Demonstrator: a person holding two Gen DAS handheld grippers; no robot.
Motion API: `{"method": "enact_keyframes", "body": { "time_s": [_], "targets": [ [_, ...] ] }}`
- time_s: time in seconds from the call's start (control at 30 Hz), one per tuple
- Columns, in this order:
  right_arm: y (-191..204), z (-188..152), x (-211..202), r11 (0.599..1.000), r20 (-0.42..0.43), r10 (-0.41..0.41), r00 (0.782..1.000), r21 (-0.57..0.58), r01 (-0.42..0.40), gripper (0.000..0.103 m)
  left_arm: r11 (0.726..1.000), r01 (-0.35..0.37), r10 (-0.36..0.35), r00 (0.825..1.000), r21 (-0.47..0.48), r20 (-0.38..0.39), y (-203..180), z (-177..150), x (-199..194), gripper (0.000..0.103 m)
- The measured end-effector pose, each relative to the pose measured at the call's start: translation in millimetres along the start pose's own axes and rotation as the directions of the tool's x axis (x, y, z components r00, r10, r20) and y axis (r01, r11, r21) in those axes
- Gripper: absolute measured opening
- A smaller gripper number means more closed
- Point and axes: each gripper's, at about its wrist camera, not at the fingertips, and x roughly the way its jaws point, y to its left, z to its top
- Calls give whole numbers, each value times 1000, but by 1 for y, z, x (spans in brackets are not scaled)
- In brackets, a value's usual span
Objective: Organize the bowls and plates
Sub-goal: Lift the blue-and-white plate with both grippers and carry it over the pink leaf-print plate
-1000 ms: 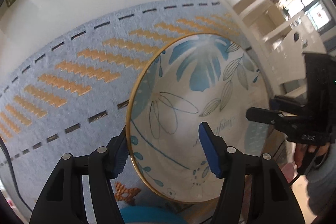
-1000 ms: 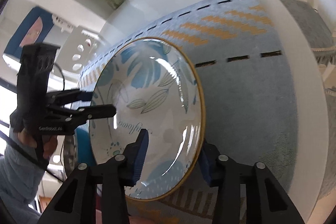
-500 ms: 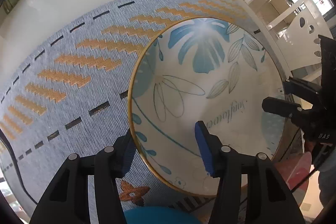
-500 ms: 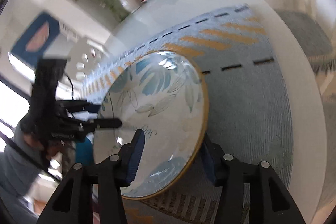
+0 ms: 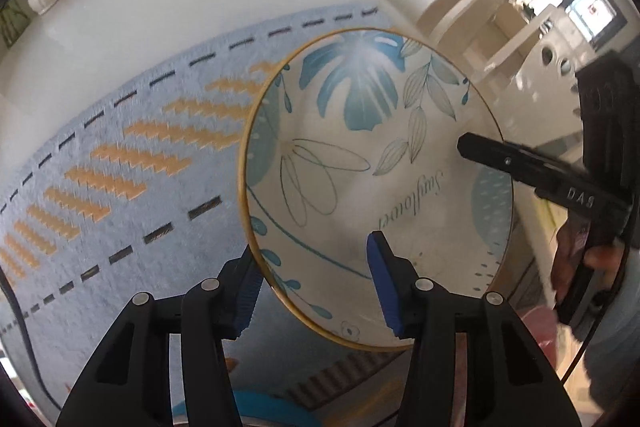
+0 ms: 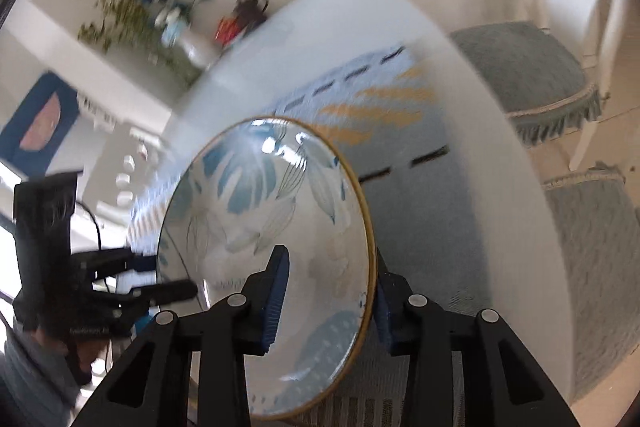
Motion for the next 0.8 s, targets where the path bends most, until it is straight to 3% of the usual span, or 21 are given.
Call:
{"method": "enact_keyframes", "body": {
  "time_s": [0.17, 0.37, 0.5, 0.8],
  "targets": [
    [4, 3, -17, 1000, 38, -28, 999, 5, 28, 37, 997, 47, -45, 999, -59, 29, 15, 7, -5, 47],
    [21, 7, -34, 999, 68, -22, 997, -28, 24, 37, 999, 6, -2, 996, -49, 88, 7, 10, -29, 47],
    [31, 10, -46, 999, 72, 4, 997, -38, -1, 37, 998, -49, 53, 986, -28, 161, -1, 6, -60, 47],
    [71, 3, -80, 999, 110, 30, 993, -47, -25, 37, 996, -65, 77, 970, -57, 230, -2, -20, -107, 47]
  ]
}}
